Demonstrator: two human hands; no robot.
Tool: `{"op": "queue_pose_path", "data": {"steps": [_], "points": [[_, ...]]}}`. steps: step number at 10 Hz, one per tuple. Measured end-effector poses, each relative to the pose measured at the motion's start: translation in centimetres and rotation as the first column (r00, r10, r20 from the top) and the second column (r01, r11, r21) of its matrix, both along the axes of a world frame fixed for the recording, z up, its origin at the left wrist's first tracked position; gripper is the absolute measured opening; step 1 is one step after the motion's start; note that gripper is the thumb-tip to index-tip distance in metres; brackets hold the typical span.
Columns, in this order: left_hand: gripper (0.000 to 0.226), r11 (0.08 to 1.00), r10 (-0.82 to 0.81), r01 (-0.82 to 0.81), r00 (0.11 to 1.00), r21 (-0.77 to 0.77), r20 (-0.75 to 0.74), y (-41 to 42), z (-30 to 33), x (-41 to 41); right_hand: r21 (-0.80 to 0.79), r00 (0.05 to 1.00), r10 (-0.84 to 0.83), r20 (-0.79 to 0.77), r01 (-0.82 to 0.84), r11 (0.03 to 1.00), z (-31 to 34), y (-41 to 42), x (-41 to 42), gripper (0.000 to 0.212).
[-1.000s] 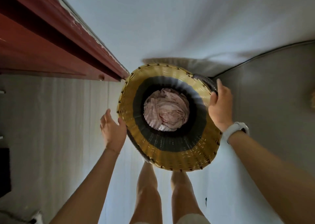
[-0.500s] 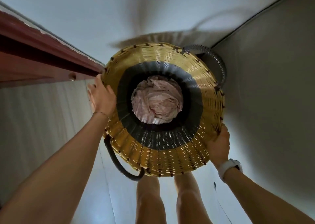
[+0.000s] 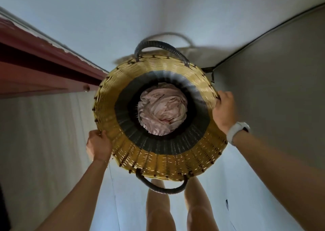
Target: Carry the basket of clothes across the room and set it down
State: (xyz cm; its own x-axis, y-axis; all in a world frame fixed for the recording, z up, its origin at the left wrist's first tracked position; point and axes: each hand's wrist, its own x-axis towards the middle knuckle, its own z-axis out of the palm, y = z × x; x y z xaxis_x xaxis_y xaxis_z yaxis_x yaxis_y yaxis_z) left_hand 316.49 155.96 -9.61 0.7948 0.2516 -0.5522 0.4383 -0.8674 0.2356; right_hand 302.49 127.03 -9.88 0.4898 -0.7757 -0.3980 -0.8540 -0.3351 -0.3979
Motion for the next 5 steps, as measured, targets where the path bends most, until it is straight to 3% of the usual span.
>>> {"op": "queue_pose_path", "data": {"steps": [1,3,4,5], "points": [[0.039,0.993,0.117,-0.118,0.992,-0.023,-0.038,0.4,-0.1,-0.3,-0.010,0.999,0.018,0.027,-0.018,1.000,-0.5,-0.7,0.7,0.030],[0.039,0.988,0.133,-0.140,0.987,-0.071,-0.090,1.4,0.3,-0.5,0.125,0.996,-0.085,-0.012,0.086,0.988,0.8,-0.5,1.0,0.040],[0.043,0.983,0.146,-0.155,0.985,-0.096,-0.096,1.1,1.1,-0.9,0.292,0.919,-0.344,0.194,0.281,0.914,6.2,1.2,3.5,0.050],[0.047,0.975,0.181,-0.196,0.974,-0.105,-0.139,1.2,1.2,-1.3,0.627,0.727,-0.531,0.435,0.178,0.758,13.0,1.6,4.1,0.043]]}}
